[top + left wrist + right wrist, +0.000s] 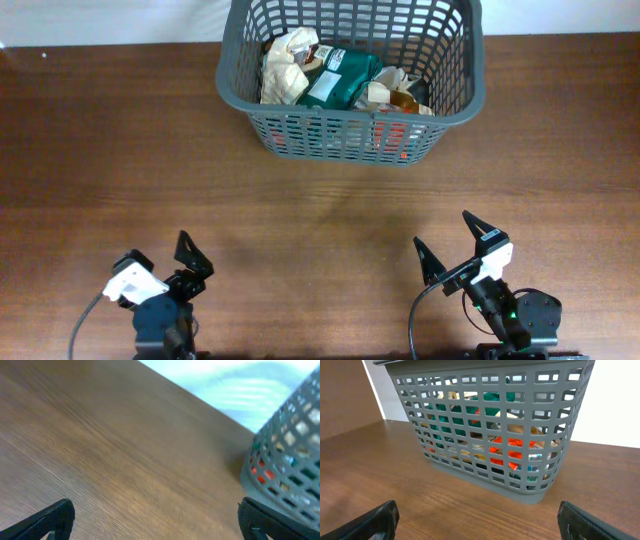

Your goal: Pack container

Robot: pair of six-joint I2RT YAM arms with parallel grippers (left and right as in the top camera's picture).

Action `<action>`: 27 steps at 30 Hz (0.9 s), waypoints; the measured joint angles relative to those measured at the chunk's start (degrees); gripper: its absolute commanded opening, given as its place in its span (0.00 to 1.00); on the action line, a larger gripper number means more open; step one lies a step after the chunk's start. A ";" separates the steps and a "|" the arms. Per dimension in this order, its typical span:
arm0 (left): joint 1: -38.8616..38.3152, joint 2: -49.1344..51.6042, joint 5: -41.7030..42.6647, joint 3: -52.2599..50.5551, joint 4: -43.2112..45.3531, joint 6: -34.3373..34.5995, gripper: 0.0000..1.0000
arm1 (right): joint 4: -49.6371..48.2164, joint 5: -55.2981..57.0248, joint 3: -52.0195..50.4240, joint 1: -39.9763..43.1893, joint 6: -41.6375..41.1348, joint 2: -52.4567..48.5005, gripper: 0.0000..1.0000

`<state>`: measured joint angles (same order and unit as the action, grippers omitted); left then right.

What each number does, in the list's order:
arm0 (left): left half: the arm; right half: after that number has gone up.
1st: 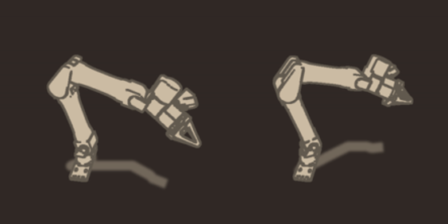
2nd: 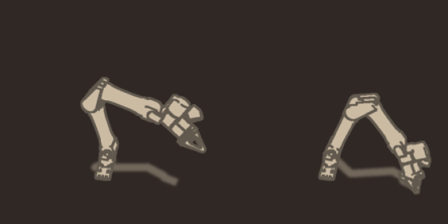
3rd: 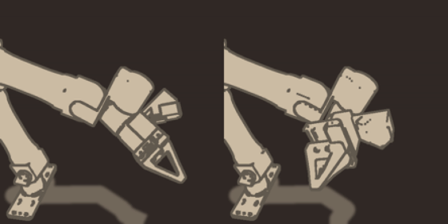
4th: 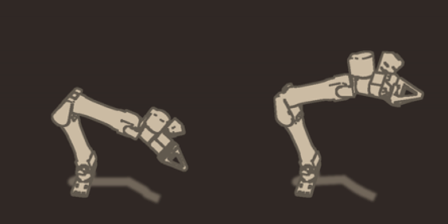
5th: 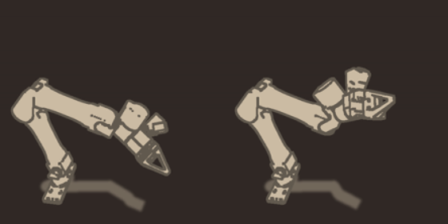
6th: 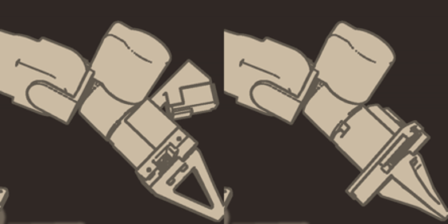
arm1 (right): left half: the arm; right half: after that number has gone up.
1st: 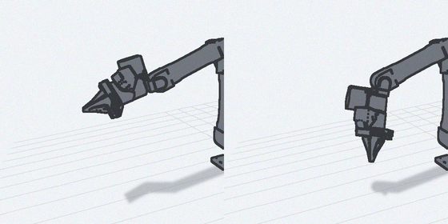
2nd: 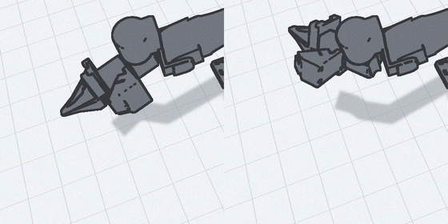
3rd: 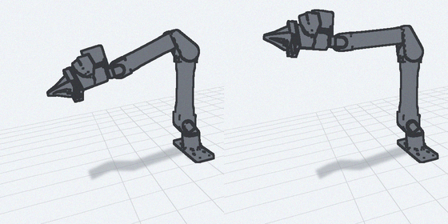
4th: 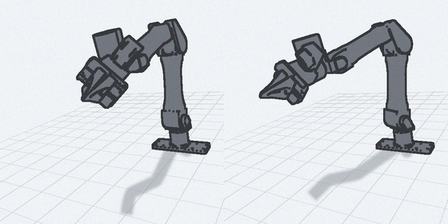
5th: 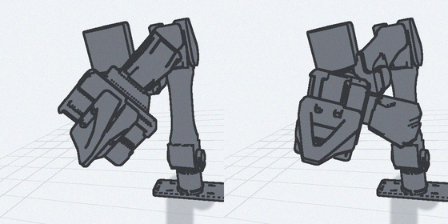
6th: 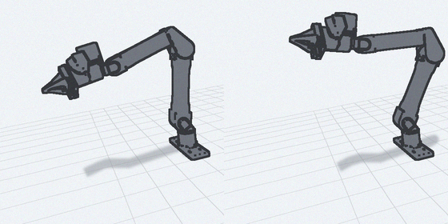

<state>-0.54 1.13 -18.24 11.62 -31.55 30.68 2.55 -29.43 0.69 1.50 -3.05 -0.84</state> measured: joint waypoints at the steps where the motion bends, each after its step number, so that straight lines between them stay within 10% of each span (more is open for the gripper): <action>1: 0.00 -0.17 0.74 -0.87 0.50 0.00 0.99 | 0.00 0.00 0.00 0.00 0.04 0.00 0.99; 20: 0.00 -0.24 2.86 -2.51 1.14 0.00 0.99 | 0.00 0.00 0.00 0.00 0.04 0.00 0.99; 27: 0.00 -0.33 2.19 -2.73 16.96 0.02 0.99 | 0.00 0.00 0.00 -0.02 0.04 0.00 0.99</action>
<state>-0.54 0.80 -16.05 8.88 -14.59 30.70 2.55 -29.43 0.69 1.48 -3.01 -0.84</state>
